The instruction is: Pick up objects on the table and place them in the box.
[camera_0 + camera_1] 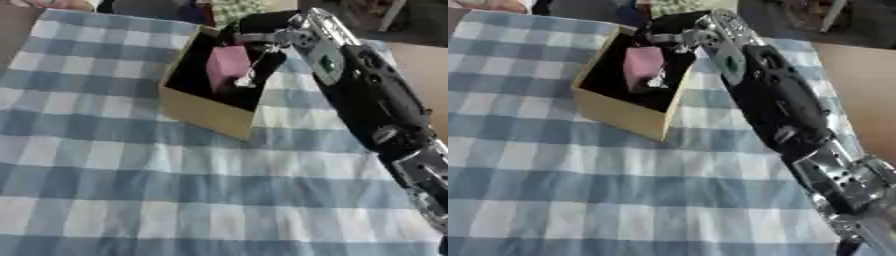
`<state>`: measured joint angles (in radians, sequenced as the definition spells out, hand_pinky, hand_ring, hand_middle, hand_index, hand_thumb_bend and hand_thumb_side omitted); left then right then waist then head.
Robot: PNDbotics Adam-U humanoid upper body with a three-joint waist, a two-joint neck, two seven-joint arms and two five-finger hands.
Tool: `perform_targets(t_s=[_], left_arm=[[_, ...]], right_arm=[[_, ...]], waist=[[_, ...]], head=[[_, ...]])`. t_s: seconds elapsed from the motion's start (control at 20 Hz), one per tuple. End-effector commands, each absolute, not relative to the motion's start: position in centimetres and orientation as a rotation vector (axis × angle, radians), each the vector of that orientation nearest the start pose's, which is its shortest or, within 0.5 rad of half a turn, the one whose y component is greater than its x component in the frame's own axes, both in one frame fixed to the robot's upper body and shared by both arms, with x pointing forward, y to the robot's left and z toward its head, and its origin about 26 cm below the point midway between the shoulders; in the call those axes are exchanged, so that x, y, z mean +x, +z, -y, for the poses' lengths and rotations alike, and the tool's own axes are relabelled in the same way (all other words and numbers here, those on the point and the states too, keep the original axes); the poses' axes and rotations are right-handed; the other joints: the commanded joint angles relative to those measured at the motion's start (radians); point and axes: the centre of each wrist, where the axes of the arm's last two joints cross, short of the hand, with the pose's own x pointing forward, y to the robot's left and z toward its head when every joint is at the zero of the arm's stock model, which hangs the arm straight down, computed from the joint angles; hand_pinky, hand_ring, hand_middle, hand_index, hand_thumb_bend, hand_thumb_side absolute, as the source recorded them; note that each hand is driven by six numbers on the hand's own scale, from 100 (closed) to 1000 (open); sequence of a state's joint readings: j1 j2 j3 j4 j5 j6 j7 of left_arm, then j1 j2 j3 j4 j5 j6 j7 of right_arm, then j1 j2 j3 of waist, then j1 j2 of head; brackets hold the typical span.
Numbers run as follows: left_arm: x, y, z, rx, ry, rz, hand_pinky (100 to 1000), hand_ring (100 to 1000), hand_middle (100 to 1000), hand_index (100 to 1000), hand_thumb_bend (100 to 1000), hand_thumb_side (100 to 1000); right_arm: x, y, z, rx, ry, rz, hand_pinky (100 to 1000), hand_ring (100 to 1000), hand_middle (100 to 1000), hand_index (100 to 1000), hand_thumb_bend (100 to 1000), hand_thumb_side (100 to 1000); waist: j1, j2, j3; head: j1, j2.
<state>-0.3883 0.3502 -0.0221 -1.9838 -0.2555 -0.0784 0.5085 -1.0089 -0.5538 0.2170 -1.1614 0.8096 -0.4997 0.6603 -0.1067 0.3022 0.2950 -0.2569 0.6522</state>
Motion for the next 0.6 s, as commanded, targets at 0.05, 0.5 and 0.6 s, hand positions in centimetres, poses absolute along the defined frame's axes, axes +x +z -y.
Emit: perform_targets(t_s=[0.05, 0.5, 0.6], left_arm=[[30.6, 23.0, -25.0, 0.647, 0.023, 2.563, 471, 608, 575, 696, 200, 884], [30.5, 22.8, -25.1, 0.649, 0.011, 2.552, 474, 610, 575, 696, 201, 880], [30.5, 22.7, -25.1, 0.649, 0.010, 2.552, 474, 610, 575, 696, 200, 878]], right_arm=[[44.0, 31.5, 27.3, 1.180, -2.691, -2.006, 930, 889, 832, 932, 262, 509], [42.4, 33.5, 27.5, 1.155, -2.617, -2.095, 933, 893, 838, 940, 330, 648], [42.3, 33.5, 27.5, 1.140, -2.622, -2.088, 930, 887, 835, 941, 358, 679]], waist=[[0.007, -0.027, -0.001], [0.010, -0.051, -0.012], [0.010, -0.056, -0.014]], head=[[0.003, -0.005], [0.004, 0.003], [0.003, 0.002]])
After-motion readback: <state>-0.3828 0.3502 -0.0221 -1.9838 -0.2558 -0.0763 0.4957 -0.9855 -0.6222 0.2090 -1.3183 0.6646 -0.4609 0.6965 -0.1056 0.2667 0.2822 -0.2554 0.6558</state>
